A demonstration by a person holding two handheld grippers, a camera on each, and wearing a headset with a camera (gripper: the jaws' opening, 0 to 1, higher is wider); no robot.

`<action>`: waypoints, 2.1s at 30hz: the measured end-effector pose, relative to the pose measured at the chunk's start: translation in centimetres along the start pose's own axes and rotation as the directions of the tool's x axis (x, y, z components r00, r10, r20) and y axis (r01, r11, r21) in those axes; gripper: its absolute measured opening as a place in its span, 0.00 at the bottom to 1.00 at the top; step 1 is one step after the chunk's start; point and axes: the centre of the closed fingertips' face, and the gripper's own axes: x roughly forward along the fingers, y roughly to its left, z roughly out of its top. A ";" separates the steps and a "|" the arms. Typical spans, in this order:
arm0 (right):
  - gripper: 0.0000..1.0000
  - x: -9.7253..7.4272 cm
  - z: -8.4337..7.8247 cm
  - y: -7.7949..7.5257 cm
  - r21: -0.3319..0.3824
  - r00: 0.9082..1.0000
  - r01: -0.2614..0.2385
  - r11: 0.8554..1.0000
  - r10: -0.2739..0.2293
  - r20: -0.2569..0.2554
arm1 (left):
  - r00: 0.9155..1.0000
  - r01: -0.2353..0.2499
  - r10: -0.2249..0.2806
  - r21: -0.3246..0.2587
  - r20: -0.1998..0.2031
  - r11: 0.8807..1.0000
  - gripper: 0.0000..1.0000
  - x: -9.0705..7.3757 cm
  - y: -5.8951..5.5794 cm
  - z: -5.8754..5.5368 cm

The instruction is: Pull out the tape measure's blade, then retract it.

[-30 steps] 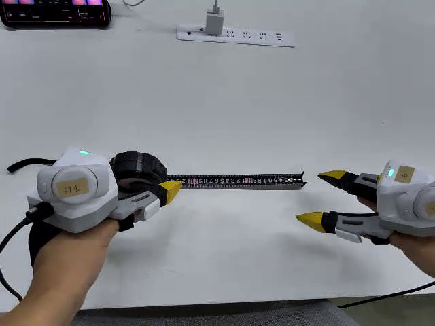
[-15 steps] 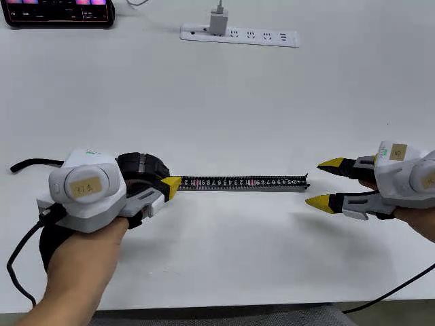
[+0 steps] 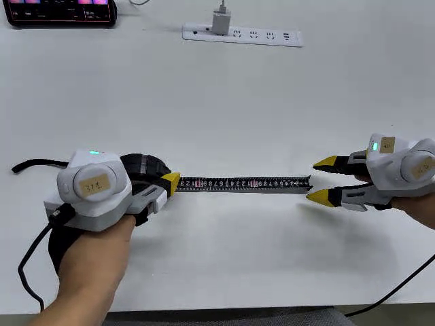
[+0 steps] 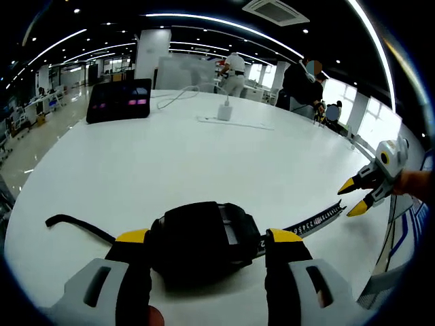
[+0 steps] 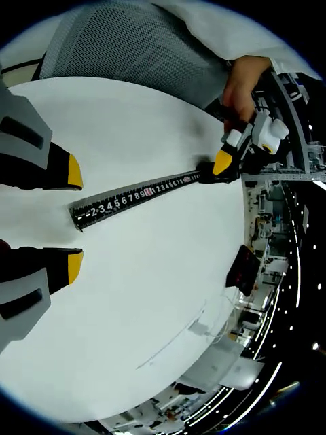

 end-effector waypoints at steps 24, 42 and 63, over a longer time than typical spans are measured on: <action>0.18 1.4 -1.0 0.5 -0.098 0.990 -0.123 0.988 0.115 -0.083 | 1.000 -0.020 0.020 0.015 -0.021 1.000 0.61 0.2 0.3 -0.4; 0.11 1.7 -0.8 0.3 -0.112 0.988 -0.140 0.984 0.131 -0.079 | 0.999 -0.022 0.022 0.024 -0.029 0.999 0.60 0.2 0.4 -0.4; 0.10 1.8 -0.4 0.0 -0.131 0.988 -0.140 0.981 0.131 -0.079 | 0.999 -0.021 0.022 0.012 -0.050 1.000 0.57 0.4 0.5 -0.5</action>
